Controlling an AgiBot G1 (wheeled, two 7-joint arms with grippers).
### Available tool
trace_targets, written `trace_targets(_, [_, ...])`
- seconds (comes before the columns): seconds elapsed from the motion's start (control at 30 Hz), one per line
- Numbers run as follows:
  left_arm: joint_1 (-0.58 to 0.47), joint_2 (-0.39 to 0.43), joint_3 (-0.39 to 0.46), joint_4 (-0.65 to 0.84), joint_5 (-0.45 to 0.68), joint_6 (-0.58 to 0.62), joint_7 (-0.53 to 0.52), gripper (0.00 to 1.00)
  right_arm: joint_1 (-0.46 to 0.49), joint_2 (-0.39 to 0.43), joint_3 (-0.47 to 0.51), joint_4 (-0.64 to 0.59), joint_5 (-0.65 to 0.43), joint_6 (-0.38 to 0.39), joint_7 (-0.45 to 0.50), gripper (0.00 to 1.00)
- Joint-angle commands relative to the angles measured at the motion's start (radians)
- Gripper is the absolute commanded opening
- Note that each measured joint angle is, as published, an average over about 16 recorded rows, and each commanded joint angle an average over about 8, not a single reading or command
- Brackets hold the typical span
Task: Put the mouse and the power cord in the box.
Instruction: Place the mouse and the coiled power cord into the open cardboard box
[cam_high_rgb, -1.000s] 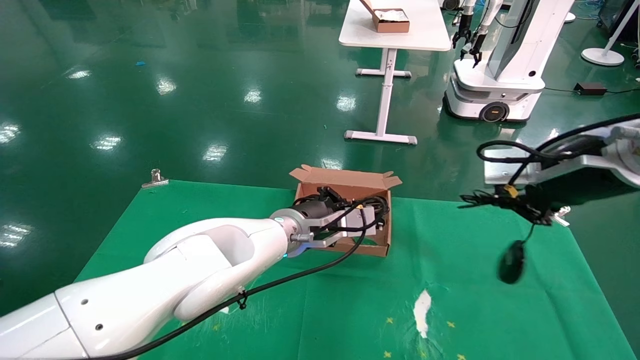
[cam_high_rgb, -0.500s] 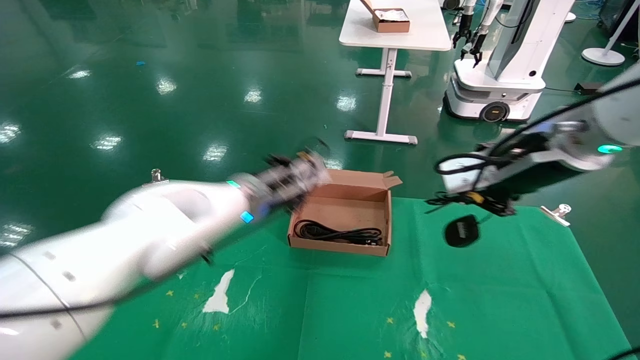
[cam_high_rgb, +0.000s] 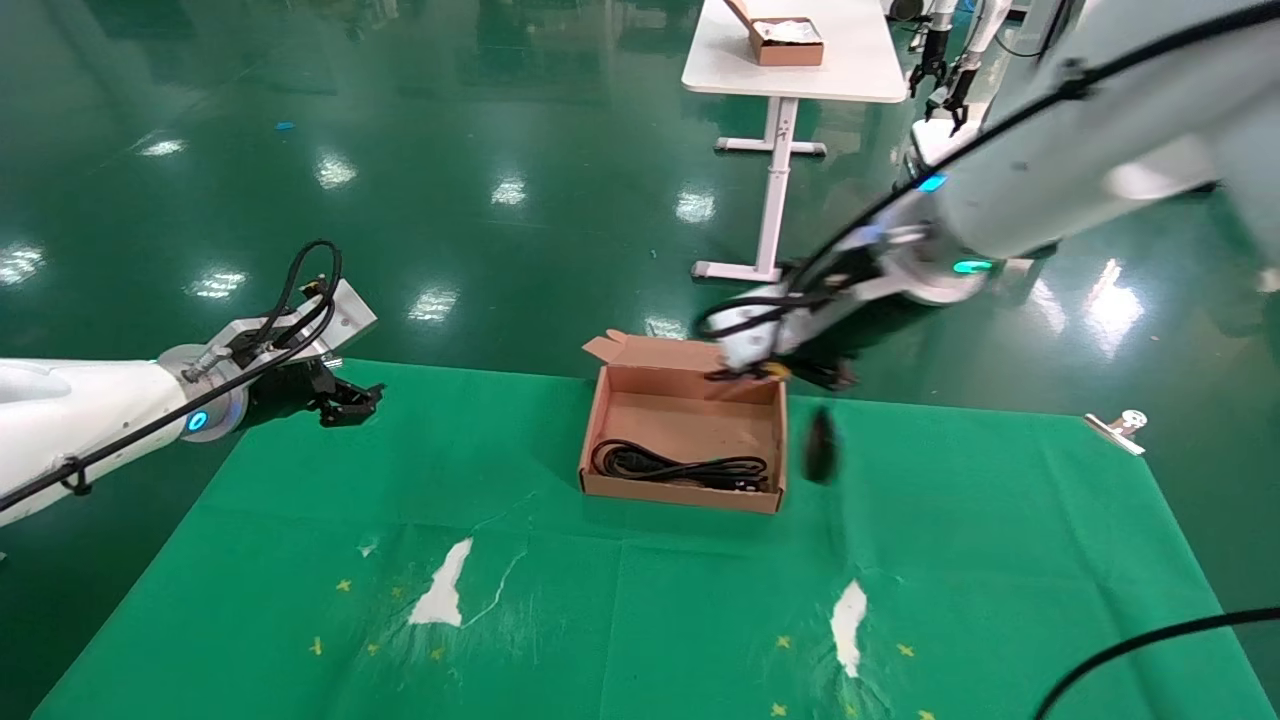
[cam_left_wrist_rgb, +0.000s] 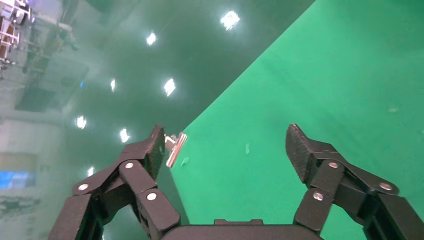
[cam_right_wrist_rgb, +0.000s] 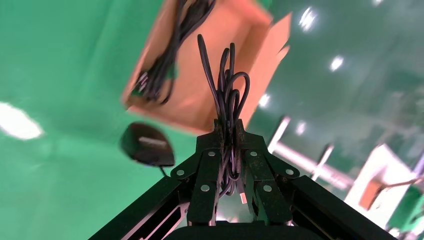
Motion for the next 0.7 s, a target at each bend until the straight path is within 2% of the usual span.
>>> trace_targets(0.03, [0.002, -0.025, -0.001, -0.030, -0.009, 0.007, 0.004, 1.00, 0.007, -0.036, 0.002, -0.050, 0.010, 0.026, -0.049, 0.00])
trace_targets(0.2, [0.004, -0.030, -0.001, -0.043, 0.000, 0.010, -0.008, 1.00, -0.055, -0.051, -0.026, -0.022, 0.110, 0.200, -0.126, 0.00])
trace_targets(0.4, [0.005, -0.032, -0.002, -0.051, 0.011, 0.013, -0.020, 1.00, -0.174, -0.052, -0.110, 0.011, 0.207, 0.427, -0.138, 0.00])
trace_targets(0.5, [0.005, -0.033, -0.002, -0.054, 0.016, 0.014, -0.025, 1.00, -0.216, -0.050, -0.164, 0.012, 0.232, 0.474, -0.139, 0.00])
trace_targets(0.63, [0.006, -0.034, -0.002, -0.057, 0.021, 0.015, -0.031, 1.00, -0.246, -0.047, -0.222, -0.013, 0.255, 0.501, -0.124, 0.01])
trace_targets(0.7, [0.006, -0.034, -0.002, -0.058, 0.023, 0.015, -0.033, 1.00, -0.255, -0.045, -0.240, -0.035, 0.265, 0.511, -0.107, 0.24])
